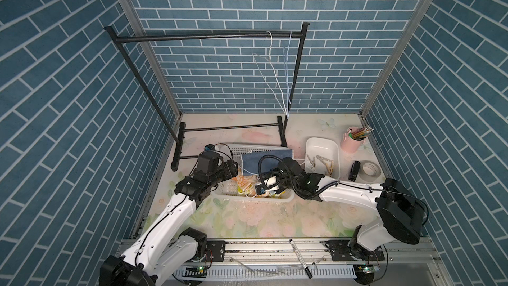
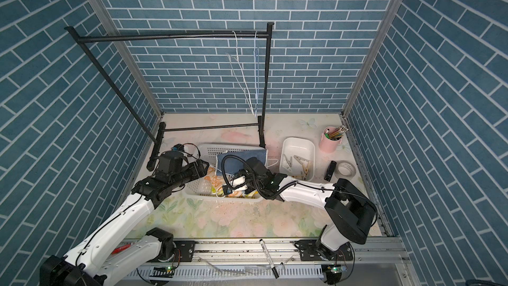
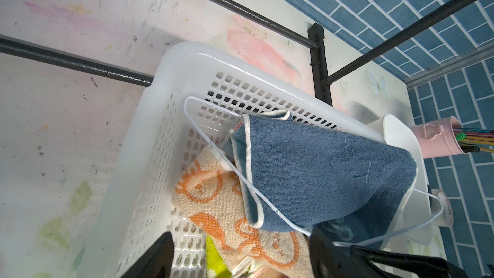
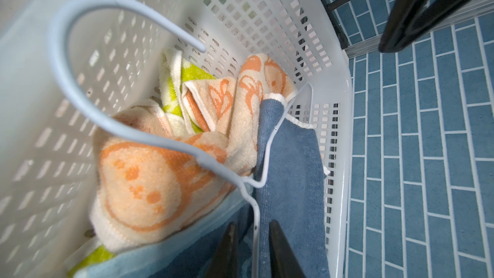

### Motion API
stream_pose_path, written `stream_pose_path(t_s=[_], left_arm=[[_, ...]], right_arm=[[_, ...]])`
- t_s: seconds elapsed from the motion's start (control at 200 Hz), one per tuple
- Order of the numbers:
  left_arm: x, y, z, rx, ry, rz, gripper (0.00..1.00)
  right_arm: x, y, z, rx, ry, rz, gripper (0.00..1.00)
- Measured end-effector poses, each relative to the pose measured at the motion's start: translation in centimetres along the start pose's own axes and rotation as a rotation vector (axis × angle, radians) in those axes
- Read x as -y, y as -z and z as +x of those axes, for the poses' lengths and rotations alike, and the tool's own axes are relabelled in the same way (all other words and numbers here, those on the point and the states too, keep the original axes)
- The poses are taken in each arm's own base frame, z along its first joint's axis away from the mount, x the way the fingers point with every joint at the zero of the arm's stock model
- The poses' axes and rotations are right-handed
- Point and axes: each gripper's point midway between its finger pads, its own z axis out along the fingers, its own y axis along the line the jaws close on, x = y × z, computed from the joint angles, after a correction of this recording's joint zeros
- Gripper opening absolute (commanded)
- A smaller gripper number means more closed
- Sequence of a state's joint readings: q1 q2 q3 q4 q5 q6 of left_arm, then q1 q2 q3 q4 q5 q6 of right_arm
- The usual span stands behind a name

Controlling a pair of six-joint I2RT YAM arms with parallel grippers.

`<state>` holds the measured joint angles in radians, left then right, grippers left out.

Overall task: Remove the clothespins securing towels to the hanger
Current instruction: Pick up the hanger from the basket.

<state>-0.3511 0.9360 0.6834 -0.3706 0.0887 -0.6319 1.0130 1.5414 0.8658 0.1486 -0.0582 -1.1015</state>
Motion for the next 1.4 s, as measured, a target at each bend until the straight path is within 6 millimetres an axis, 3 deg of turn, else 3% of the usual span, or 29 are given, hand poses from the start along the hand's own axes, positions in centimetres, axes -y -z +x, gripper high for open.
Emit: stream_pose_path(t_s=[0.23, 0.415, 0.66, 0.855, 1.085, 1.26, 1.4], left_arm=[[-0.1, 0.0, 0.0, 0.001, -0.002, -0.003, 0.81], [-0.2, 0.0, 0.0, 0.003, -0.011, -0.010, 0.81], [-0.4, 0.4, -0.2, 0.012, -0.019, -0.020, 0.81], [0.8, 3.0, -2.0, 0.108, -0.043, 0.030, 0.80], [2.2, 5.5, -3.6, 0.214, -0.057, 0.114, 0.74], [2.7, 3.2, -2.1, 0.147, -0.033, 0.166, 0.74], [3.1, -0.1, -0.3, 0.040, -0.008, 0.207, 0.75]], right_arm=[[-0.4, -1.6, 0.8, -0.039, 0.005, -0.018, 0.23], [0.1, -2.2, 1.0, -0.051, 0.005, 0.005, 0.00], [1.0, -1.6, 0.9, -0.054, -0.045, 0.039, 0.00], [3.8, 1.5, 0.3, -0.060, -0.201, 0.120, 0.00], [10.3, 7.4, -1.5, -0.017, -0.488, 0.264, 0.00], [14.1, 11.7, -2.5, 0.049, -0.716, 0.306, 0.00], [14.8, 13.2, -2.8, 0.079, -0.828, 0.288, 0.00]])
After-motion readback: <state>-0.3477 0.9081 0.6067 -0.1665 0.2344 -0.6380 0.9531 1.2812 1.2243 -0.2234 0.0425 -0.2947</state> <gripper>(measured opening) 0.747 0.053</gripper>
